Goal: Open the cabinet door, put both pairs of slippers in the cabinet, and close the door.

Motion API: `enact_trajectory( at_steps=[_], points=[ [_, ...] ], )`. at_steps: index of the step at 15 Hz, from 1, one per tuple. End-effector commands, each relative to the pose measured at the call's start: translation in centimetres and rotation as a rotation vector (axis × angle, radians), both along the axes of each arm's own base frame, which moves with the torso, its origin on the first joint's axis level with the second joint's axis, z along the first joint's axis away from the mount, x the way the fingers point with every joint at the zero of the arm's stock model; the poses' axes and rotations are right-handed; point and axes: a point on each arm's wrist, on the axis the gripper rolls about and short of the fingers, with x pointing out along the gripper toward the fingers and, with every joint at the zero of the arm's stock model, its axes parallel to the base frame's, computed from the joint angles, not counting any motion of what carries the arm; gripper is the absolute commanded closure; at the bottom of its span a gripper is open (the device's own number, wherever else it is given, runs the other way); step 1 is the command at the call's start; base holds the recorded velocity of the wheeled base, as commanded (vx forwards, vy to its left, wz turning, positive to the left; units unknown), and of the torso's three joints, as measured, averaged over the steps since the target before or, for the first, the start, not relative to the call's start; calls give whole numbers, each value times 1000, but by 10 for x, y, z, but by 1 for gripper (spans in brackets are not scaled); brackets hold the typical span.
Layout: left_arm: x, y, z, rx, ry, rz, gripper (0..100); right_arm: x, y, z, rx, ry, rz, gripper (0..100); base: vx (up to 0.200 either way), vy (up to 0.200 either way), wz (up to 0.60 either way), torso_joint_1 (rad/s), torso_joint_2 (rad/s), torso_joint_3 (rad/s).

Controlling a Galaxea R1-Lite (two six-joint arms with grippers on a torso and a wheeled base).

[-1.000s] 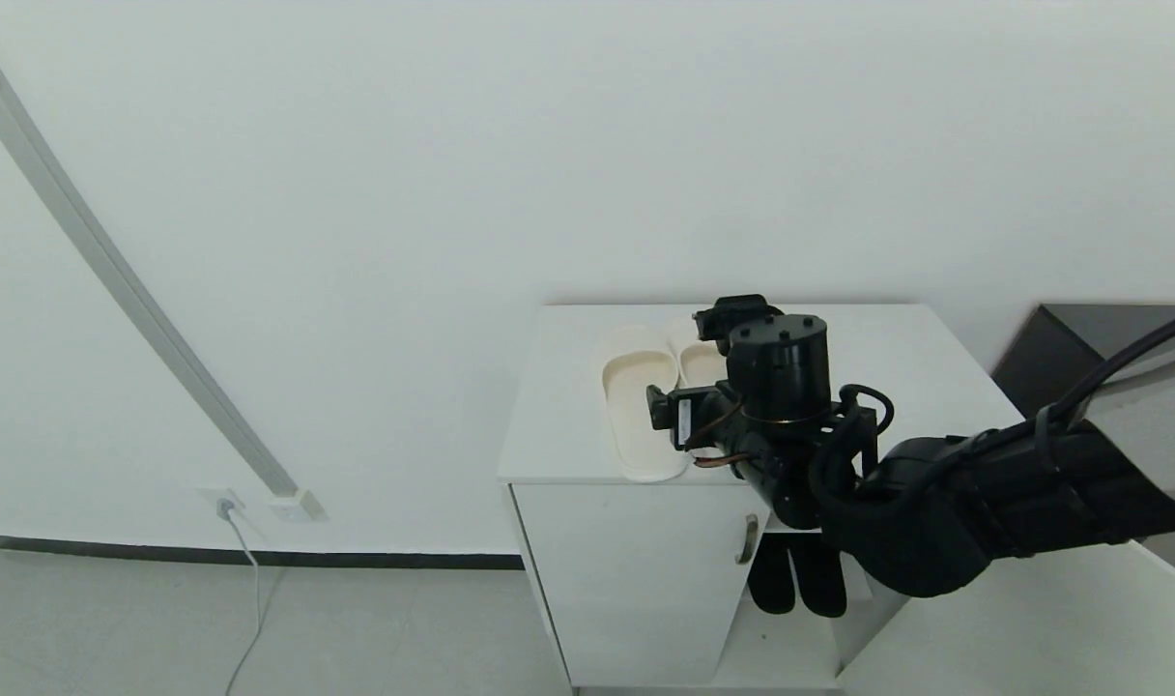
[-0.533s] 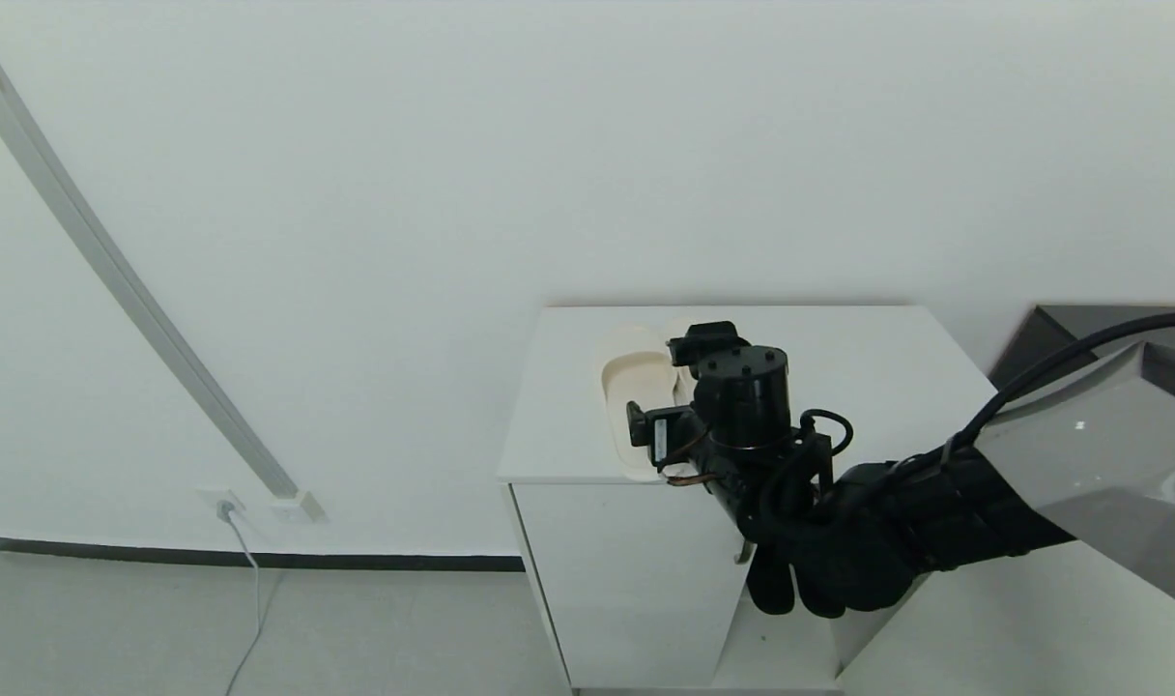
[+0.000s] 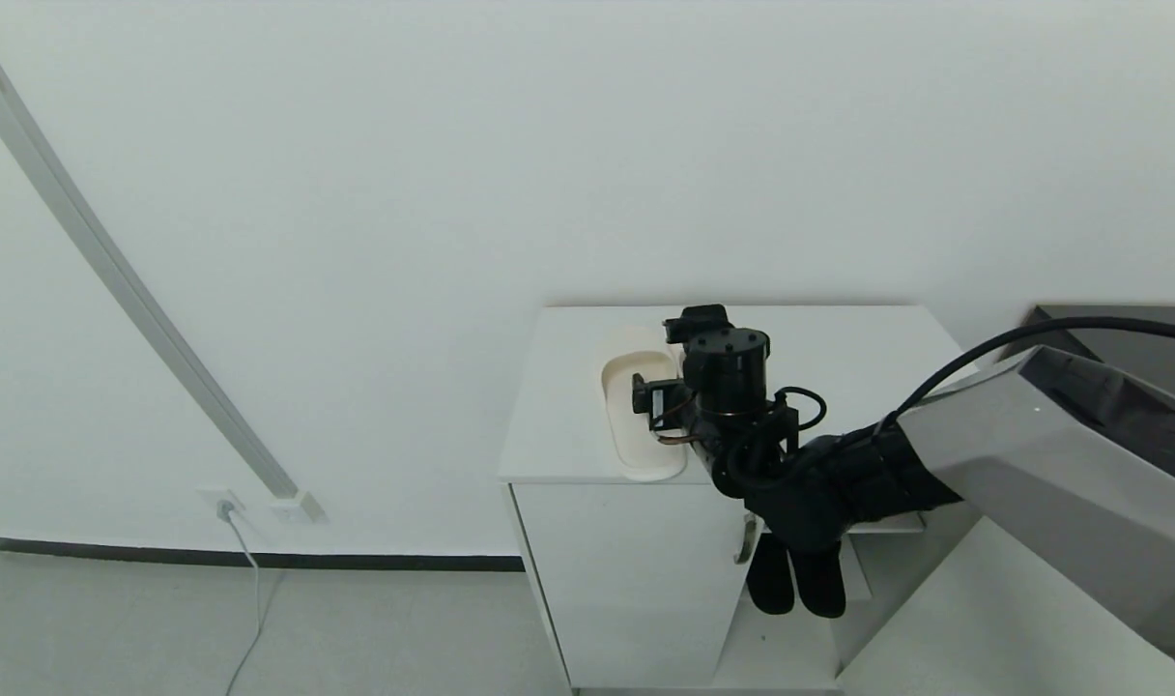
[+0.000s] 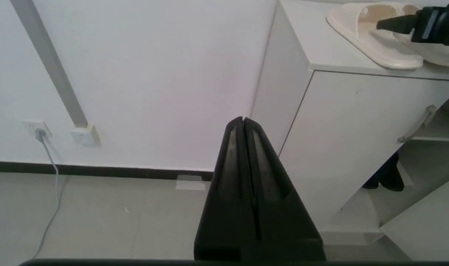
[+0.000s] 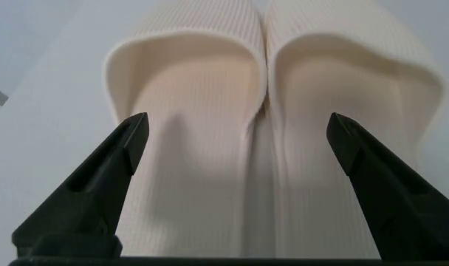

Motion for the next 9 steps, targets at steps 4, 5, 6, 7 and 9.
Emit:
enact_trajectory(
  at_steps=[4,5,6,7,9],
  points=[
    [0,0,0,-1,0,0,100,24,8,-6,-2,-34,-18,0,0,0,0,0,0,0],
    [0,0,0,-1,2,0,100,25,8,-5,-11,-39,-17,0,0,0,0,0,0,0],
    [0,0,0,-1,2,0,100,25,9,-6,-14,-40,-15,0,0,0,0,0,0,0],
    [0,0,0,-1,2,0,100,25,9,-4,-11,-43,-15,100,0,0,0,0,0,0],
    [0,0,0,-1,2,0,100,26,10,-7,-13,-41,-15,100,0,0,0,0,0,0]
  ],
)
